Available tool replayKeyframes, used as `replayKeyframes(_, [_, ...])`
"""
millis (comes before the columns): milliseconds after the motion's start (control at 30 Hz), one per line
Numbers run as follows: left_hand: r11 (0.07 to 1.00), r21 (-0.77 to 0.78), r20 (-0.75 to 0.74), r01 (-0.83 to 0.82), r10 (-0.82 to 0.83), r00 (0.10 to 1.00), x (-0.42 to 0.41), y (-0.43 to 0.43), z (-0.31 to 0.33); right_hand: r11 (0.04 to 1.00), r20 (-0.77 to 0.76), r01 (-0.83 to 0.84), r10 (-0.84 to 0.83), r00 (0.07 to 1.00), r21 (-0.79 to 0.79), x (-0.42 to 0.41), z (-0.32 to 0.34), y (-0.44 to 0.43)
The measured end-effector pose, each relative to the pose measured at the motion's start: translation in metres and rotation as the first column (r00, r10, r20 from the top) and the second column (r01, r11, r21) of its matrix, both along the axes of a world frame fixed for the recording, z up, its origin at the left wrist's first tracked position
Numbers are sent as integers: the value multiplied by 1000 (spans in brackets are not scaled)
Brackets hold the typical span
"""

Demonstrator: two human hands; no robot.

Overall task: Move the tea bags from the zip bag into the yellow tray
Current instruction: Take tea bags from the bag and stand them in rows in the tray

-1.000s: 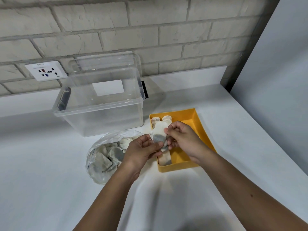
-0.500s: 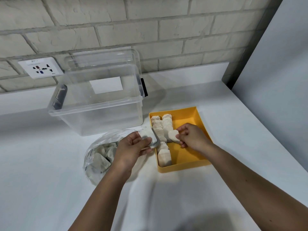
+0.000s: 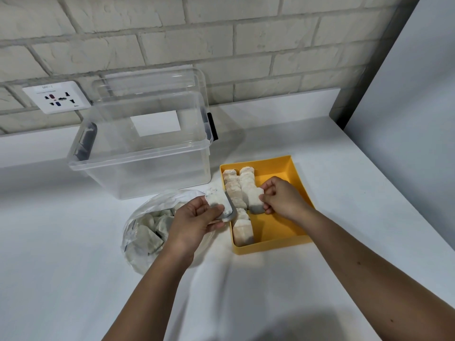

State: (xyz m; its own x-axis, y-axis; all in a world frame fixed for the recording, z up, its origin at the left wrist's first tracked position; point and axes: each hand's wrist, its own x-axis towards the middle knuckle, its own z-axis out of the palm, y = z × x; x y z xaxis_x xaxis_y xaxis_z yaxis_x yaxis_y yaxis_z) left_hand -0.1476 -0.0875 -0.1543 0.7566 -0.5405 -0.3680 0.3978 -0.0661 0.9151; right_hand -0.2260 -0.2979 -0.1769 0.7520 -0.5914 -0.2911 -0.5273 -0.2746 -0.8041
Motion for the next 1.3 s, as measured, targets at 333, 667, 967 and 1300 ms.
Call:
replayKeyframes(333, [1000,-7,-21,-13,13,1000,-1,-2,2,1000,95,29,-29,995,4,5,2,8])
replayKeyframes(667, [999,-13,15,40,-39,999,-8,-7,13,934,293,-259,183,938,247,-12,48,45])
replayKeyframes(967, [999,26,56,-28,27,998,-7,3,15,965,321,-131,53,946,226,-28,49,23])
replayKeyframes(1300, [999,16,92,-36,35,995,-11,0,15,973,-41,-226,228,973,42,-27,25,3])
